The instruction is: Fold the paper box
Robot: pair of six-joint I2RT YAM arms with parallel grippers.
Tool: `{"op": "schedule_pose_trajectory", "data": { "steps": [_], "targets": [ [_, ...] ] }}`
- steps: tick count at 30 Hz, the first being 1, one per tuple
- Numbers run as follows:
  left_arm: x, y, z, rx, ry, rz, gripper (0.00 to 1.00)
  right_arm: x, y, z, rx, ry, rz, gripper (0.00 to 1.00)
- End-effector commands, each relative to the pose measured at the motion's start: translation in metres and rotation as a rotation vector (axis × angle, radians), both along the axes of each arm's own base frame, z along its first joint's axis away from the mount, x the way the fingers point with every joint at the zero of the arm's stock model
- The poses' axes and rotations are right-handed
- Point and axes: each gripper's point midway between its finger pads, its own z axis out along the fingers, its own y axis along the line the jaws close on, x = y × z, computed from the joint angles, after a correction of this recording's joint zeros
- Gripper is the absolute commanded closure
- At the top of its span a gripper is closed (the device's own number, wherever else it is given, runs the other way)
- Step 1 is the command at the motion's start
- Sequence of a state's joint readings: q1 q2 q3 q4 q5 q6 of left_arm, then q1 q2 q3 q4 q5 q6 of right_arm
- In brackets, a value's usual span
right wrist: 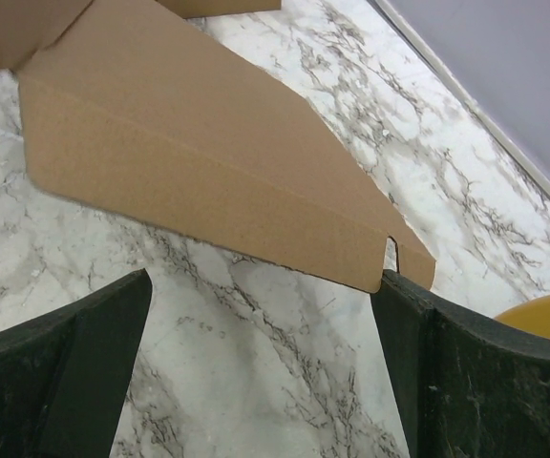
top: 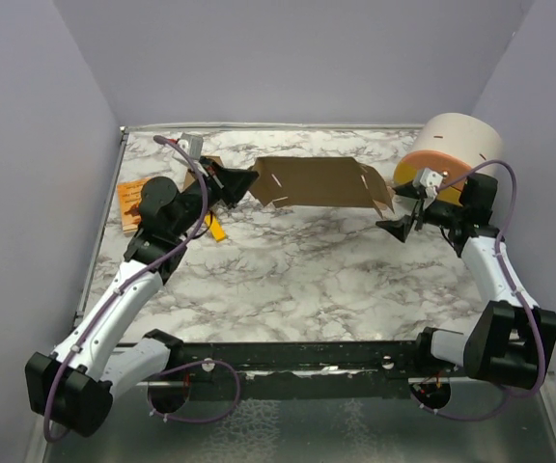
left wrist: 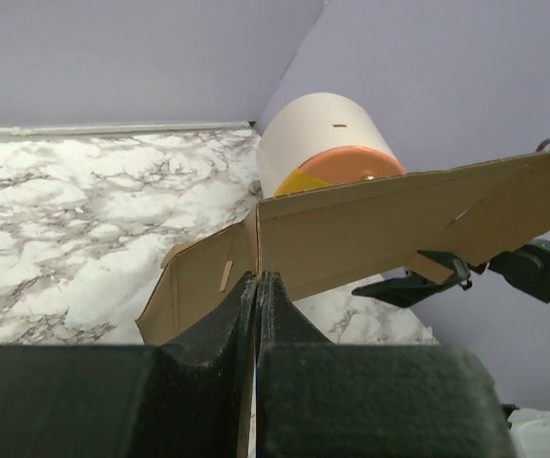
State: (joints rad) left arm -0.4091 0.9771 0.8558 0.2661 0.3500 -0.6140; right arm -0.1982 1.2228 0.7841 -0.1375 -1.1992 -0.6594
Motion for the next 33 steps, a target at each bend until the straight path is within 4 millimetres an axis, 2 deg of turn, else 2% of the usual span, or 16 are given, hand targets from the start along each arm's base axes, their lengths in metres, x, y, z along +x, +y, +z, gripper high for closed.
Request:
{"op": "schedule_pose_trajectory", "data": {
  "steps": [1,6,9,13,17,20,23,28,33],
  "targets": [
    [0.012,0.011,0.018,-0.076,0.057,0.037,1.00,-0.010,0.007,0.005,-0.003,-0.030,0.054,0.01],
    [0.031,0.039,0.010,-0.144,0.142,0.076,1.00,-0.029,0.016,0.017,-0.019,-0.075,0.166,0.00],
    [0.036,0.050,0.011,-0.208,0.150,0.069,1.00,-0.036,0.017,0.023,-0.041,-0.095,0.199,0.01],
    [0.036,0.050,0.005,-0.224,0.163,0.057,1.00,-0.032,0.014,0.028,-0.054,-0.067,0.168,0.01],
    [0.033,0.050,-0.003,-0.233,0.164,0.054,1.00,-0.031,0.020,0.034,0.044,-0.009,0.170,0.01],
    [0.029,0.049,-0.004,-0.236,0.168,0.039,1.00,-0.024,0.029,0.033,0.108,0.063,0.177,0.01],
    [0.026,0.048,-0.004,-0.243,0.166,0.029,1.00,-0.022,0.044,0.027,0.100,0.101,0.200,0.01],
    [0.027,0.052,-0.012,-0.268,0.182,0.057,1.00,-0.054,0.066,0.030,0.141,0.048,0.367,0.01],
    [0.038,0.061,-0.020,-0.264,0.222,0.143,1.00,-0.080,0.076,0.036,0.208,0.028,0.487,0.01]
  ]
}}
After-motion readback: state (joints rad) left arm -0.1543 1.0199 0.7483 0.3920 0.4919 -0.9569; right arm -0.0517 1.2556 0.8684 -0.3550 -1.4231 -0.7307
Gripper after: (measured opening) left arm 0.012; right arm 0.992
